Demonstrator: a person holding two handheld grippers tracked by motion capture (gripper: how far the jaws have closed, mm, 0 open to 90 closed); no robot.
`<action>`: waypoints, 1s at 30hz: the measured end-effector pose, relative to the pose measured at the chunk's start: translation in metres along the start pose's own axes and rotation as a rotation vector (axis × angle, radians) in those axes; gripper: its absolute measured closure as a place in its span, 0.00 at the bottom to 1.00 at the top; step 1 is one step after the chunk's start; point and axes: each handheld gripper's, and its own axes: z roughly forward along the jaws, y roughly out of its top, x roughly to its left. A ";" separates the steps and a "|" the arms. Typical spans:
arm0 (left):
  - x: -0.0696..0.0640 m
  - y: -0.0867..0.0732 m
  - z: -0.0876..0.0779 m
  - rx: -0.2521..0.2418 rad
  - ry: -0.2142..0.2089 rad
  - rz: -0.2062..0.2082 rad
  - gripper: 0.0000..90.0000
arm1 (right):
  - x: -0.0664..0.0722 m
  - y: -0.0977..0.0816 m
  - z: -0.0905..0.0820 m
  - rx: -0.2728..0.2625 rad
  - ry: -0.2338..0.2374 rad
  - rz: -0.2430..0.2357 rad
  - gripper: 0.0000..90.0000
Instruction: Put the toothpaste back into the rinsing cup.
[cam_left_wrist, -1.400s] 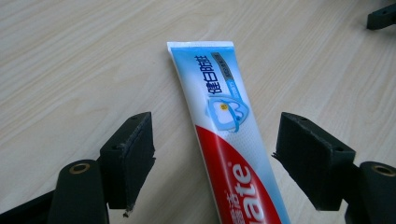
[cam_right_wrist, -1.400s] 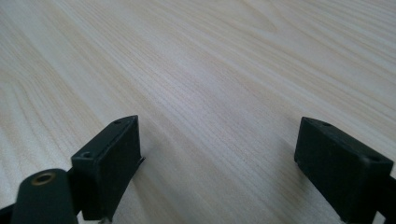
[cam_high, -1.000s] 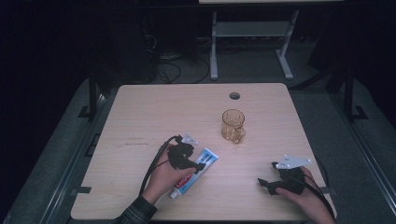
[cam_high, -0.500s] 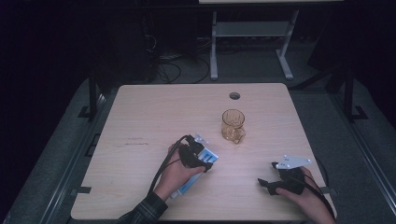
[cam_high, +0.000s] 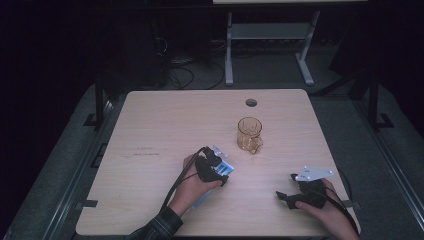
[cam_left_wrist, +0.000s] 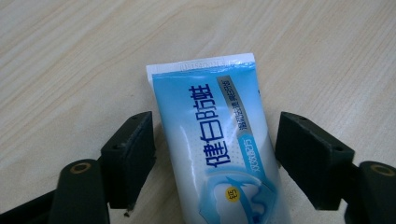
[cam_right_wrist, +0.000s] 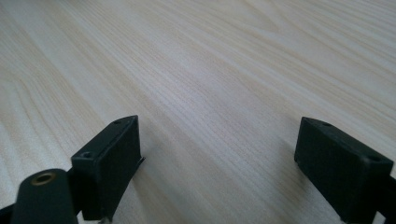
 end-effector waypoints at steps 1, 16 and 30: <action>0.000 0.000 -0.001 -0.004 0.004 0.004 0.39 | 0.000 0.000 0.000 0.000 0.000 0.000 0.15; -0.004 -0.001 -0.004 -0.005 -0.004 -0.004 0.53 | 0.000 0.000 0.000 -0.002 0.004 -0.002 0.15; -0.007 -0.001 -0.007 0.017 -0.017 0.012 0.69 | 0.000 0.000 0.000 -0.002 0.004 -0.003 0.15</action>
